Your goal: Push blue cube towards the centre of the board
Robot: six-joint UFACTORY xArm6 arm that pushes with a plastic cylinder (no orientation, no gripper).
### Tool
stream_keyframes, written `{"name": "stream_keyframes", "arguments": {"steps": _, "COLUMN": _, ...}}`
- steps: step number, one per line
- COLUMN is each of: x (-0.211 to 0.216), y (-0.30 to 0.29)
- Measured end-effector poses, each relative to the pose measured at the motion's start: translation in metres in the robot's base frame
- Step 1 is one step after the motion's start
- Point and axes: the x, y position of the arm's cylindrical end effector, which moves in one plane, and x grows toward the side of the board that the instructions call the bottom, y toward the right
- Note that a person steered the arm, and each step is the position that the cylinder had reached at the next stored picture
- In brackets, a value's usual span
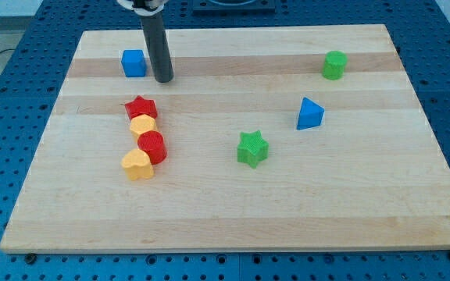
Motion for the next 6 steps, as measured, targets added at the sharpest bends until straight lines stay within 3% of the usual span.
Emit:
{"name": "stream_keyframes", "arguments": {"steps": 1, "x": 0.000, "y": -0.021}}
{"name": "stream_keyframes", "arguments": {"steps": 3, "x": -0.002, "y": -0.127}}
{"name": "stream_keyframes", "arguments": {"steps": 4, "x": -0.032, "y": -0.135}}
{"name": "stream_keyframes", "arguments": {"steps": 6, "x": -0.041, "y": -0.005}}
